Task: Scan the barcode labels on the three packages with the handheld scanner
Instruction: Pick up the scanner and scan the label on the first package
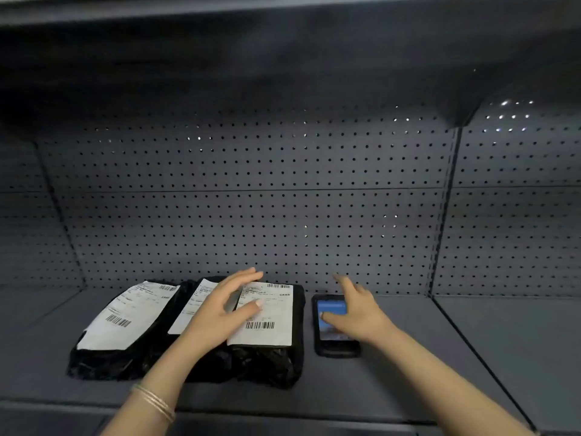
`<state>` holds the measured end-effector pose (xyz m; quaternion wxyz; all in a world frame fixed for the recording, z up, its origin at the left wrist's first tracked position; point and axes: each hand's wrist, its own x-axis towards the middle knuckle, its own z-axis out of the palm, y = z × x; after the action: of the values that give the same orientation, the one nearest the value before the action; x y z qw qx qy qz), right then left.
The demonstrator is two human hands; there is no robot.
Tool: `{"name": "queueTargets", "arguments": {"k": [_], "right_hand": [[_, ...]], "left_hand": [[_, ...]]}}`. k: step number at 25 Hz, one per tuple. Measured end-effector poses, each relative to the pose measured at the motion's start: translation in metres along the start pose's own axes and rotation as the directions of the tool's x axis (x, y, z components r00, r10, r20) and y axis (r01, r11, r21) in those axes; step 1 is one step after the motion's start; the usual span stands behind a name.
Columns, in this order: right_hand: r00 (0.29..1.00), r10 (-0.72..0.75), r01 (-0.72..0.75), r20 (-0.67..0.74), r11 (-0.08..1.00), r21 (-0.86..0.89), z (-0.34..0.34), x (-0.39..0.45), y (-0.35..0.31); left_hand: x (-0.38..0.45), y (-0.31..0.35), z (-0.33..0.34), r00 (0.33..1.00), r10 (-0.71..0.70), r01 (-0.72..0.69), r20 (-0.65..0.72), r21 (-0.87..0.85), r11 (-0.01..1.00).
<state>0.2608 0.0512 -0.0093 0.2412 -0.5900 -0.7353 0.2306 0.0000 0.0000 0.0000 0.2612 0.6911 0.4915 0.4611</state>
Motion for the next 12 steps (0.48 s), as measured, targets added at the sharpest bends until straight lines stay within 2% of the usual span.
{"name": "queueTargets", "arguments": {"k": [2,4,8,12], "right_hand": [[0.987,0.158,-0.149,0.038,0.974,-0.173,0.013,0.003,0.001],[0.961,0.268,-0.236,0.072,0.925,-0.297,0.028,-0.002,-0.004],[0.938,0.345,-0.309,0.019,0.862,-0.402,0.04,0.007,-0.012],[0.873,0.483,-0.464,-0.066,0.782,-0.417,0.042,0.011,-0.023]], "left_hand": [[0.003,-0.003,0.004,0.997,-0.061,0.068,-0.04,0.176,0.982],[0.002,-0.007,0.01,0.991,-0.13,0.129,-0.016,0.276,0.952],[0.005,-0.016,0.011,0.981,-0.194,0.184,-0.003,0.334,0.924],[0.005,-0.016,0.011,0.966,-0.256,0.248,-0.022,0.347,0.904]]}}
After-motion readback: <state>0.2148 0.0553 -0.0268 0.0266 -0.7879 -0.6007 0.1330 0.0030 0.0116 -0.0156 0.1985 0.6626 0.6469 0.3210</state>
